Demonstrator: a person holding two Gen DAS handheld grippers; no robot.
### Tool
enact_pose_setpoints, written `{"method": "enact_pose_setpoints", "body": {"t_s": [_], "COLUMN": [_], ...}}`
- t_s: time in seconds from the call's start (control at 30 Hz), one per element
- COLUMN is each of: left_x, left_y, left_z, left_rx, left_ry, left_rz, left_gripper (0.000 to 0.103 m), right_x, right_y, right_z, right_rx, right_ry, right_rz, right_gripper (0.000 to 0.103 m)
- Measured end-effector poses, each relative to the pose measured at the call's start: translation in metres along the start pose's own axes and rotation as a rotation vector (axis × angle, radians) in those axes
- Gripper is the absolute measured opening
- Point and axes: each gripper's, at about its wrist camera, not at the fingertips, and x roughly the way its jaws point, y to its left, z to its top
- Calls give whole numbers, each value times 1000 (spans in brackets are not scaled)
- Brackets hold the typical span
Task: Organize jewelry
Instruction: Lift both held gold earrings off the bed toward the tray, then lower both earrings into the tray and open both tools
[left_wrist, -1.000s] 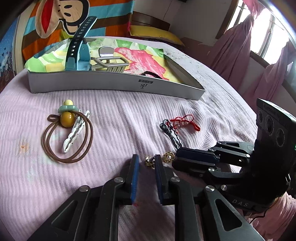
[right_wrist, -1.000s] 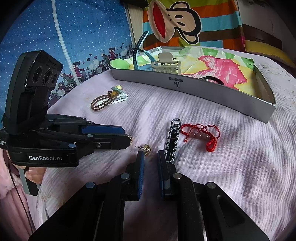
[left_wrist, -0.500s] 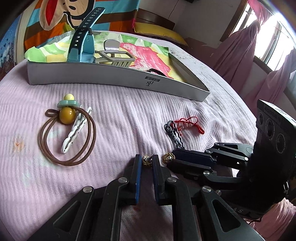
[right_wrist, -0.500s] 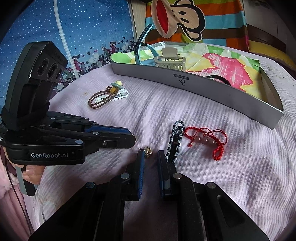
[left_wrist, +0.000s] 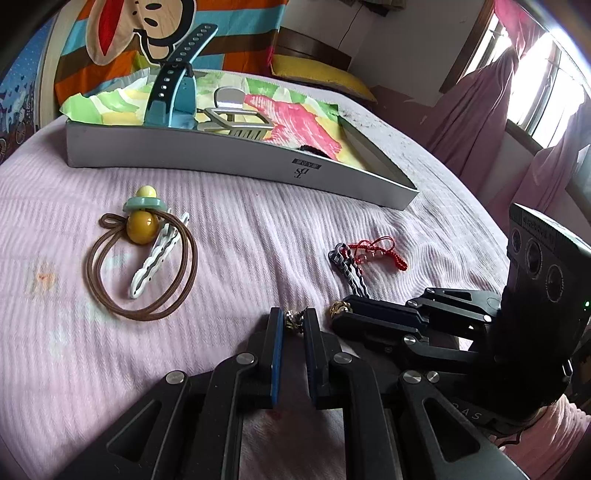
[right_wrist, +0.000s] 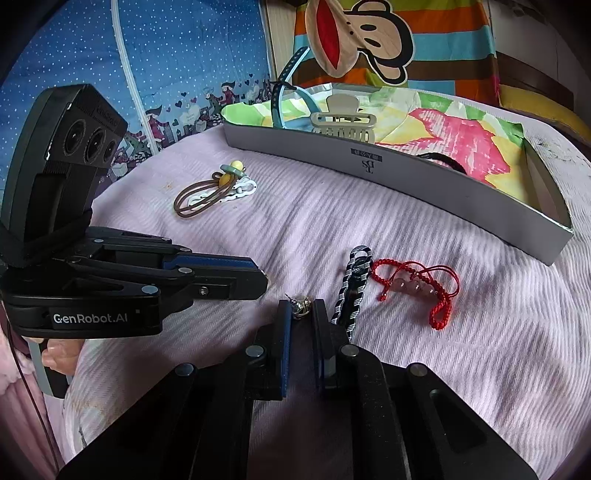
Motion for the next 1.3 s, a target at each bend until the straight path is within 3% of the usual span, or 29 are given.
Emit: {"method": "enact_pose_setpoints", "body": {"t_s": [0.27, 0.5, 0.7, 0.93, 1.1, 1.3], "left_x": [-17, -33, -43, -36, -8, 41], "left_y": [-4, -13, -28, -37, -35, -31], "left_z": [-9, 3, 37, 102, 144, 177], "left_rx": [22, 40, 66, 62, 39, -17], "left_ry": [-79, -126, -211, -292, -275, -151], "left_rz": [13, 13, 28, 53, 55, 121], "left_gripper": [11, 11, 11, 11, 11, 11], "right_x": [-17, -32, -46, -68, -70, -45], "right_y": [-2, -6, -14, -35, -61, -103], "right_z": [-7, -10, -1, 36, 73, 104], "right_rx": [15, 27, 52, 47, 60, 153], "right_ry": [-107, -195, -250, -327, -346, -291], "right_rz": [-11, -30, -43, -117, -177, -207], "right_gripper": [10, 10, 10, 10, 10, 10]}}
